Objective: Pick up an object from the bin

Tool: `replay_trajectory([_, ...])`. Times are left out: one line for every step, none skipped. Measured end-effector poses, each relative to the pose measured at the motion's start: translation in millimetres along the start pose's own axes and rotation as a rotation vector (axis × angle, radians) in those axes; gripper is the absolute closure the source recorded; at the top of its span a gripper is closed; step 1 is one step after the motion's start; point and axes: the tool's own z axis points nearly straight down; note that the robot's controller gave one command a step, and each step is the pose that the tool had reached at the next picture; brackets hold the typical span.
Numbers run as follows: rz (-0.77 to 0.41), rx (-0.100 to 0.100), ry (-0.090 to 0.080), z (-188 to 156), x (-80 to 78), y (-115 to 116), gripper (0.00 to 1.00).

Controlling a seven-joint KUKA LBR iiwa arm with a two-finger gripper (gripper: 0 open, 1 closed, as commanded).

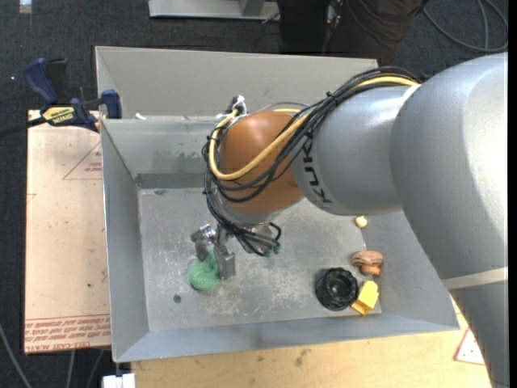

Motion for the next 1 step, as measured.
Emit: replay_trajectory([0.0,0.0,0.0,0.0,0.0,0.0,1.0])
